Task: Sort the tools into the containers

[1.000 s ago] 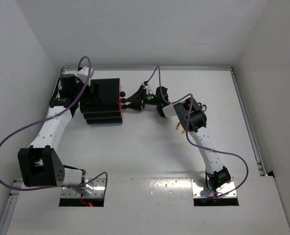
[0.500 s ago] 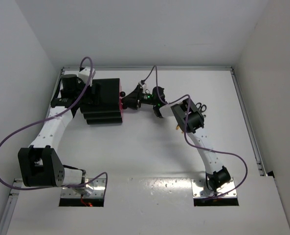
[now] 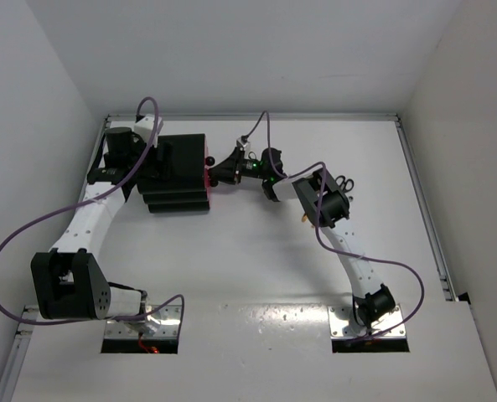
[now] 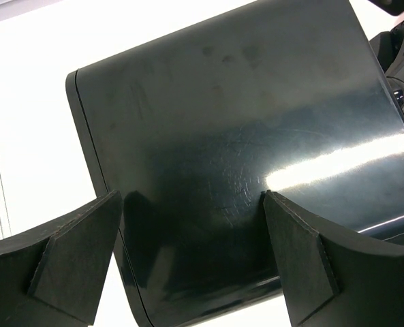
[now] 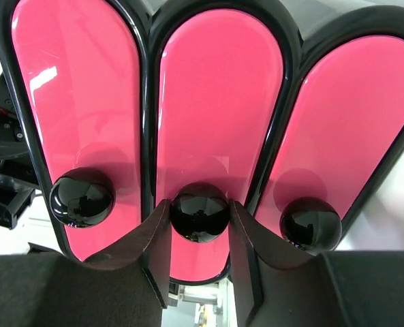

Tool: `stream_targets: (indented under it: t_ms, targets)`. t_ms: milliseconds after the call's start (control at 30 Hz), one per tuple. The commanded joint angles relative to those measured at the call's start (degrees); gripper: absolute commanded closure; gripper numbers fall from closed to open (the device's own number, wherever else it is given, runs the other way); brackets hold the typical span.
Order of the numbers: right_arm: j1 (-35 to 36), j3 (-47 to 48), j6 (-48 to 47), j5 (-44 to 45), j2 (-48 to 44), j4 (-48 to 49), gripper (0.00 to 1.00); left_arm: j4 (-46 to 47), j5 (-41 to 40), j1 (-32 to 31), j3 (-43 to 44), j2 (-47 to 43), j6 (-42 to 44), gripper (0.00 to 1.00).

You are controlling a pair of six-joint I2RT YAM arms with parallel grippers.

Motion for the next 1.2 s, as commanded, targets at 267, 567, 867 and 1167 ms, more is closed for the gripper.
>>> stream_targets:
  t_ms: [267, 567, 867, 1167]
  targets:
    - [-4.69, -3.61, -5.57, 0.34, -6.83, 2.09, 0.87, 0.87, -2.33, -0.6, -0.54, 0.63, -1.7, 0.09]
    - [-8.64, -7.29, -9.0, -0.71, -11.41, -0.91, 0.94, 0.87, -3.65, -0.6, -0.02, 1.16, -1.71, 0.09]
    - [-11.9, -13.19, -9.0, -2.9, -14.14, 1.1, 0.95, 0.87, -4.18, -0.6, 0.51, 1.69, -2.24, 0.09]
    - [-14.8, -14.24, -9.53, -4.66, -15.19, 1.64, 0.96, 0.87, -4.18, -0.6, 0.51, 1.69, -2.24, 0.09]
